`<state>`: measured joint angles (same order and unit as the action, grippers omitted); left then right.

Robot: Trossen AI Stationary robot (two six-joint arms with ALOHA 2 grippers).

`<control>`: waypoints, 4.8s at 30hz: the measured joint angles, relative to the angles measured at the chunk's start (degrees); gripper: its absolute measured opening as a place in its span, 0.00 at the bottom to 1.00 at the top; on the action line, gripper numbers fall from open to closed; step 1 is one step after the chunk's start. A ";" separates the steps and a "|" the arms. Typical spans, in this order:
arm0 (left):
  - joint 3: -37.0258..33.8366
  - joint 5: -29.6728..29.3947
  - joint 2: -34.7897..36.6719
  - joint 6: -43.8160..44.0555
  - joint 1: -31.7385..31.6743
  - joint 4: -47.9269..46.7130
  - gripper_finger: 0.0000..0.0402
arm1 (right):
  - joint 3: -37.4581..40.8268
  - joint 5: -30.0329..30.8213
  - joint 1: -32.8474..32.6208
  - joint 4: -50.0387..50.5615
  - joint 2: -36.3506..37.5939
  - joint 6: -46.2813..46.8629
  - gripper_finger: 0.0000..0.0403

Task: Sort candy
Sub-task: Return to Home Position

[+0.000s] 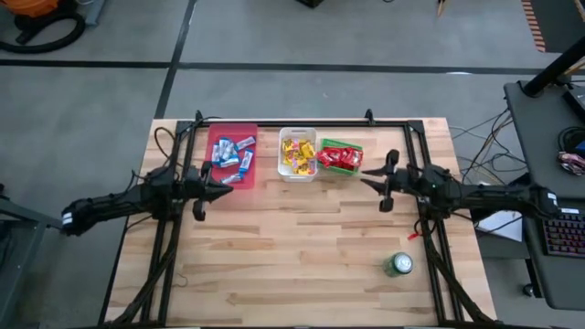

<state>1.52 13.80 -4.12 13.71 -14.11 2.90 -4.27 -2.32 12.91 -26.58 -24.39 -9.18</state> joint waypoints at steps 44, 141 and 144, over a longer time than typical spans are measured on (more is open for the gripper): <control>0.48 -1.26 -6.53 -0.55 0.02 0.87 0.00 | 3.60 8.79 -7.74 24.82 21.41 12.70 0.20; 0.48 -1.26 -7.28 -0.57 0.02 0.89 0.00 | 3.73 0.84 8.26 25.49 24.21 35.12 0.23; 0.48 -1.26 -7.28 -0.57 0.02 0.89 0.00 | 3.73 0.84 8.26 25.49 24.21 35.12 0.23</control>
<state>2.00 12.53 -11.40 13.15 -14.09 3.79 -0.54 -1.48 21.17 -1.08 -0.19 25.93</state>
